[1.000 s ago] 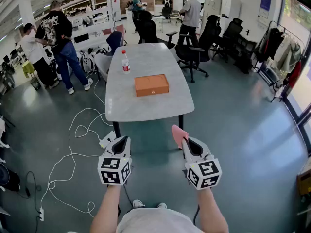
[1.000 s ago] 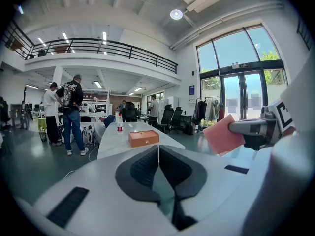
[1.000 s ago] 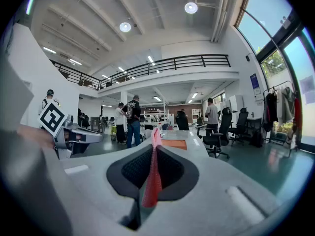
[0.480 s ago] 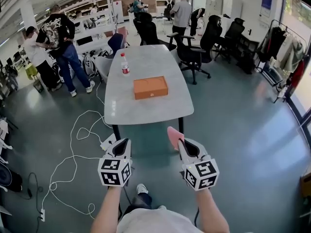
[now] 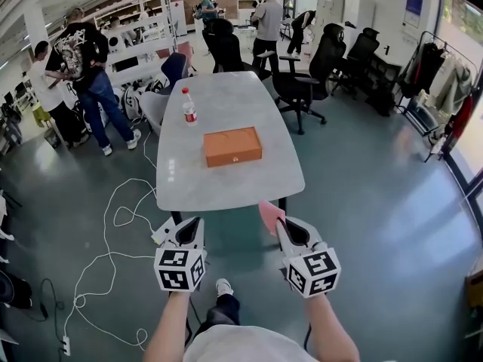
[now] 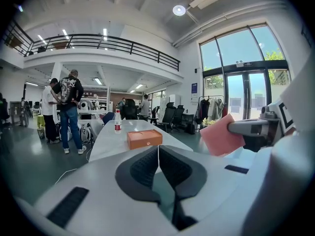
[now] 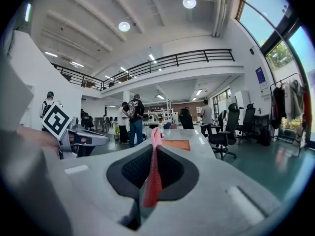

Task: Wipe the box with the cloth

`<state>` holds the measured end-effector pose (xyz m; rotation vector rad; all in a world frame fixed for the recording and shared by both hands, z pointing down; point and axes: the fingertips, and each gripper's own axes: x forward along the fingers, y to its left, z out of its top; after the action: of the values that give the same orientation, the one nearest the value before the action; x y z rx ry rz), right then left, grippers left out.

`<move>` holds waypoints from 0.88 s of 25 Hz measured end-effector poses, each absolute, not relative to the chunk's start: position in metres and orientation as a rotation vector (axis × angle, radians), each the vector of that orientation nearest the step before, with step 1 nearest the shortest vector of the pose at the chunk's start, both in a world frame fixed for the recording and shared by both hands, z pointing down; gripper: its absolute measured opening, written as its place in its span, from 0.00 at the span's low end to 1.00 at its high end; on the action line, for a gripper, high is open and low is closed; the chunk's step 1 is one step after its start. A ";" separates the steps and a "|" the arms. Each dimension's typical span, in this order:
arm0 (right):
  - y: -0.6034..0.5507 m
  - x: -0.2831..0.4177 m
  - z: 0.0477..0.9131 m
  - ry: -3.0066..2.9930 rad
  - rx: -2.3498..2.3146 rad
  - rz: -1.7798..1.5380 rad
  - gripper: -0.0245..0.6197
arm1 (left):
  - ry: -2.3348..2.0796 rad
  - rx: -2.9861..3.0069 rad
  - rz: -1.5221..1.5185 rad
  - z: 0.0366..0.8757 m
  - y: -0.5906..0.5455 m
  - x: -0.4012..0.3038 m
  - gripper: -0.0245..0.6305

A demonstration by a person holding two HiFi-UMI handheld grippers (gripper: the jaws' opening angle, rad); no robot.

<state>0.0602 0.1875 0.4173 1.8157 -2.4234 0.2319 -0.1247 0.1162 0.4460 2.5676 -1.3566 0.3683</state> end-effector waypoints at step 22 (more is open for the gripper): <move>-0.035 0.030 0.428 -2.323 1.793 0.334 0.06 | -1.180 2.574 0.411 0.470 -0.096 -0.126 0.06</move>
<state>0.0302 -0.0353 0.4282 1.7928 -2.3226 0.3340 -0.1262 -0.0959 0.4705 2.5742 -1.1803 0.4110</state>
